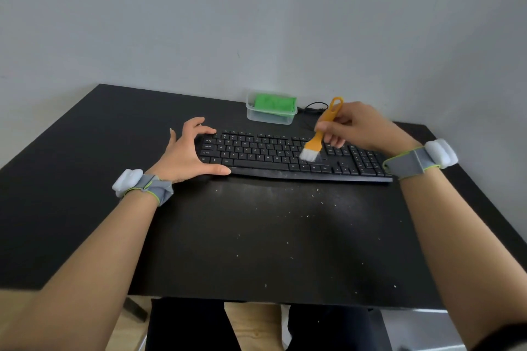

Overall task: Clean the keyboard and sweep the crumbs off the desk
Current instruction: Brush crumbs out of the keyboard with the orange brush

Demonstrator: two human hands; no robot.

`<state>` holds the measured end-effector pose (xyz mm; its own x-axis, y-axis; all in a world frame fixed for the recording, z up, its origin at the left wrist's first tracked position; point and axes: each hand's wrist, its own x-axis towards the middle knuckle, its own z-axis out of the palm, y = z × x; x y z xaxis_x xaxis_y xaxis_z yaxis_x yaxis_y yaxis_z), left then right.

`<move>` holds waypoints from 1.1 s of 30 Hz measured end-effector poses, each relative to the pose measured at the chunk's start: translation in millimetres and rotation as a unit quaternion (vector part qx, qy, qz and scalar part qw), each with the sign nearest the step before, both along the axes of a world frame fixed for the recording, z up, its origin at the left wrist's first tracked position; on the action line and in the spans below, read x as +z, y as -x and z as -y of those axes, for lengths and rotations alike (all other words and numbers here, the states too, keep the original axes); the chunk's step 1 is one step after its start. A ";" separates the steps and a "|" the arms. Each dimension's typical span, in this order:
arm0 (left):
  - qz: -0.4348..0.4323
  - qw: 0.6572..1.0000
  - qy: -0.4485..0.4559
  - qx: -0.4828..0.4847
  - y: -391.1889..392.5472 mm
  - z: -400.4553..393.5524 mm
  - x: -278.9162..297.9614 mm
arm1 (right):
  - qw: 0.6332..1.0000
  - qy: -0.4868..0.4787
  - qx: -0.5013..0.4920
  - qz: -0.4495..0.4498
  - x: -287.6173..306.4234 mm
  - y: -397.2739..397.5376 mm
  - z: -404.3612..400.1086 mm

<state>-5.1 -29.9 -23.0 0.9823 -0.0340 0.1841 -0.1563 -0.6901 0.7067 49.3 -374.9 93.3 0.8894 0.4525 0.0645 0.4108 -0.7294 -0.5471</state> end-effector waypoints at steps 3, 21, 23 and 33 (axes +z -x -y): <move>0.001 1.000 0.008 0.002 0.5 -0.1 -0.8 | 0.997 0.075 0.013 -0.005 -4.3 -1.5 -0.4; -0.008 1.000 -0.004 -0.002 -3.6 -3.7 -2.2 | 0.995 0.053 -0.064 0.050 5.4 2.0 -22.7; -0.006 1.000 0.021 -0.014 -2.9 -4.1 -2.5 | 0.997 -0.055 -0.044 0.027 1.2 6.1 -42.3; -0.035 0.991 0.126 0.017 -16.2 -12.7 -15.4 | 0.963 -0.209 0.135 -0.100 -23.7 16.5 -128.4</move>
